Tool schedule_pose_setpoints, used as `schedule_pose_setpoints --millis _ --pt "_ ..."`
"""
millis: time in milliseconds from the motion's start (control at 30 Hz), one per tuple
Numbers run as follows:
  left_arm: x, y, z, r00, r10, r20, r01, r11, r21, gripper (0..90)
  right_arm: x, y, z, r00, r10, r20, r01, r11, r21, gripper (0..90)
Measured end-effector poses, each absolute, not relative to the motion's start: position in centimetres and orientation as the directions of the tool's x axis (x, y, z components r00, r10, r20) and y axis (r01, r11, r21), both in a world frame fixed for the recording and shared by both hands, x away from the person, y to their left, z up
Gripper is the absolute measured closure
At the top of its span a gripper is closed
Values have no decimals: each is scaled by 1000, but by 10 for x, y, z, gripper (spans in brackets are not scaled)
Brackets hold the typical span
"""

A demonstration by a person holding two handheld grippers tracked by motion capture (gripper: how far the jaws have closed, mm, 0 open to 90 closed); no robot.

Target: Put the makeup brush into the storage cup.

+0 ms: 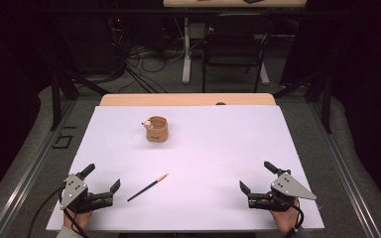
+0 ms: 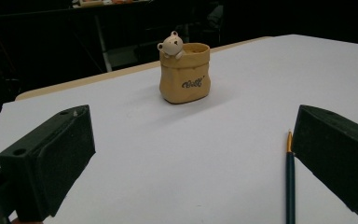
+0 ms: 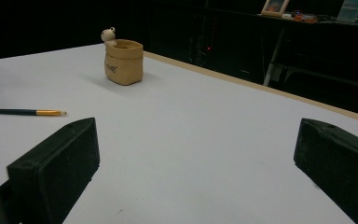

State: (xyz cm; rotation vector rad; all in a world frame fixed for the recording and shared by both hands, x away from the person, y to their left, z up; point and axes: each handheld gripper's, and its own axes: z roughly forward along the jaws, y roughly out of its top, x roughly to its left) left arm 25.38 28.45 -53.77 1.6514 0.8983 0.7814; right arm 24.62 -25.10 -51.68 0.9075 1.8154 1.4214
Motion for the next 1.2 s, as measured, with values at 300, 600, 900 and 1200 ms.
schedule_pose_setpoints --millis 300,600,900,1200 --pt "255 284 -538 519 853 45 192 -168 967 0 247 -251 -517 -556 828 -76 132 179 975 0" --pt "260 279 -538 541 838 64 205 -205 957 1 250 -251 -517 -563 823 -74 118 168 979 0" --pt "265 275 -537 553 831 59 226 -218 949 1 251 -252 -517 -568 821 -67 125 167 978 0" --pt "272 267 -534 571 818 70 265 -264 927 2 251 -253 -516 -571 817 -79 120 178 977 0"
